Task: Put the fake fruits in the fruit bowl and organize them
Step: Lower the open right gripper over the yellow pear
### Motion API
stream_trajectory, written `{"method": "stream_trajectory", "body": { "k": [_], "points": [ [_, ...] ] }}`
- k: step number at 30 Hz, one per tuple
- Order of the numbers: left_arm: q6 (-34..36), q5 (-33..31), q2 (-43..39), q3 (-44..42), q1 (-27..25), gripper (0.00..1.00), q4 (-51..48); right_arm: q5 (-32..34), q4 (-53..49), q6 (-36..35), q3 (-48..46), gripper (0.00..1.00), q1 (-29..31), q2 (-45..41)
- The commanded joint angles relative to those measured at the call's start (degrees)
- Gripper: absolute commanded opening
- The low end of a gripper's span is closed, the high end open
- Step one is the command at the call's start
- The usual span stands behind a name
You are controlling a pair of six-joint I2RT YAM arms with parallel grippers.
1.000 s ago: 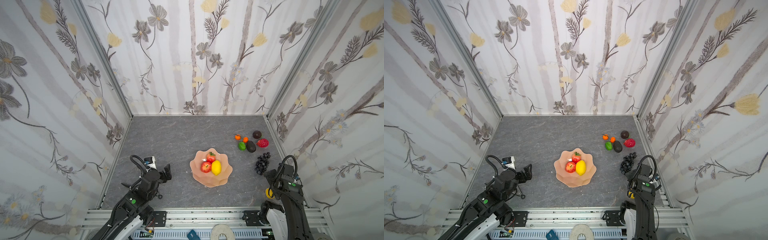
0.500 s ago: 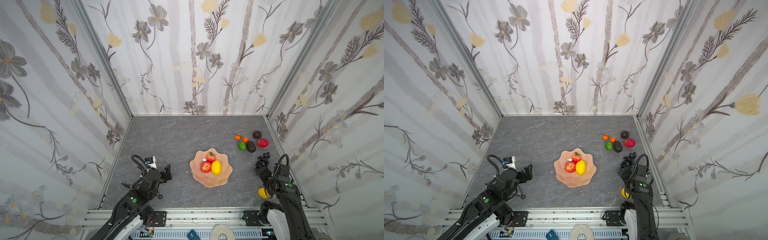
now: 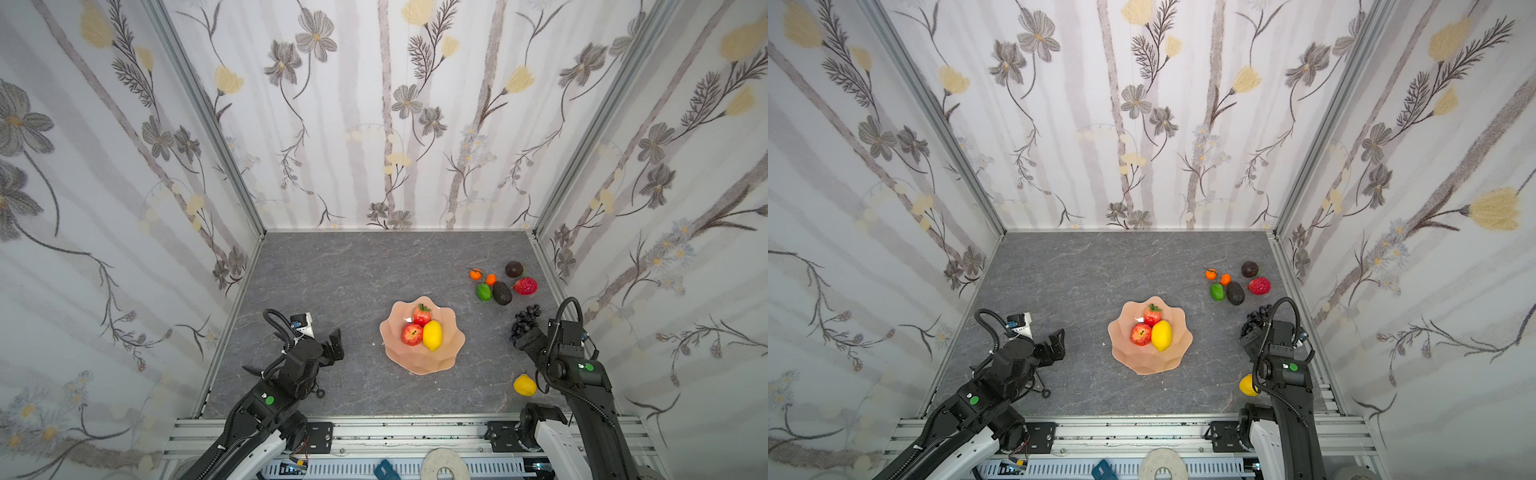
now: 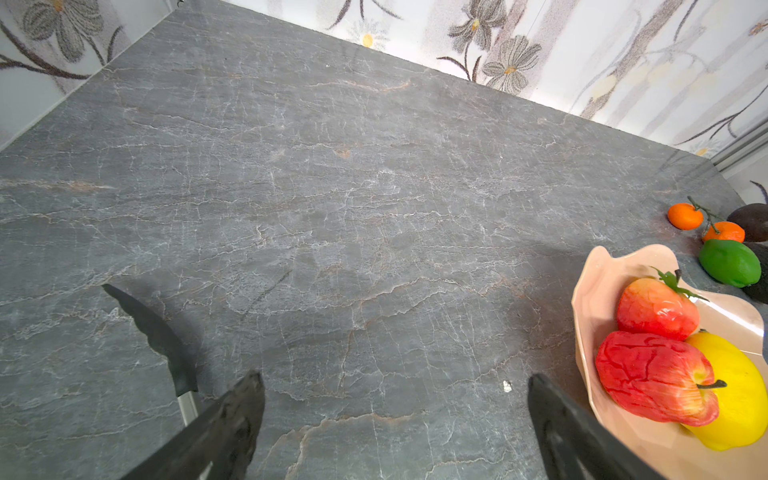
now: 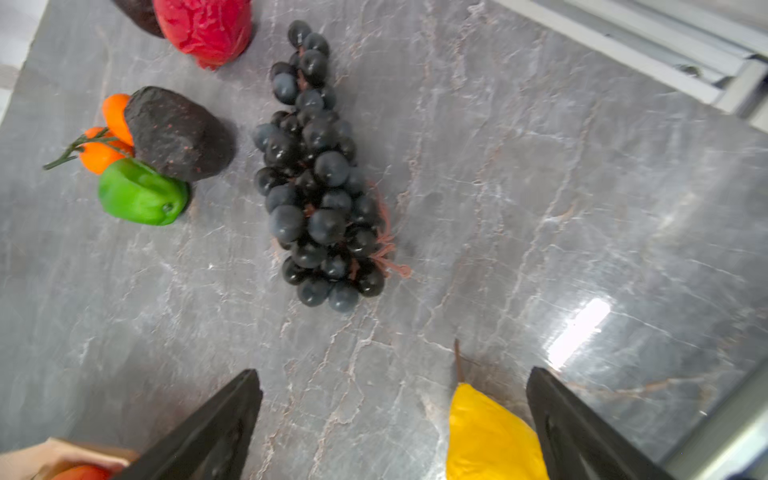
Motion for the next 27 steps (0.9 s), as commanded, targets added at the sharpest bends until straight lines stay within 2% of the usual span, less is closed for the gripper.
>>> {"method": "stream_trajectory", "body": {
  "k": [1, 7, 13, 16, 20, 27],
  "points": [
    [-0.1, -1.0, -0.1, 0.0, 0.1, 1.0, 1.3, 6.1, -5.6, 4.2, 1.5, 1.0, 1.1, -0.6],
    [-0.1, -0.9, -0.1, 0.1, 0.1, 1.0, 1.3, 4.5, -10.2, 9.0, 2.7, 1.0, 2.7, 5.5],
    [-0.2, -1.1, -0.4, 0.2, 0.1, 1.0, 1.1, 6.6, -13.6, 12.5, 4.5, 1.0, 5.8, 14.0],
    [-0.1, -1.1, -0.4, 0.1, 0.1, 1.0, 1.1, 5.6, -12.5, 12.9, 4.8, 1.0, 7.1, 15.1],
    [-0.1, -1.3, -0.4, 0.2, 0.1, 1.0, 1.1, -0.7, -9.7, 15.7, 4.0, 1.0, 11.3, 16.5],
    [0.0, -1.5, -0.1, 0.1, 0.1, 1.0, 1.3, -3.9, -4.7, 18.9, 1.8, 1.0, 17.3, 20.0]
  ]
}}
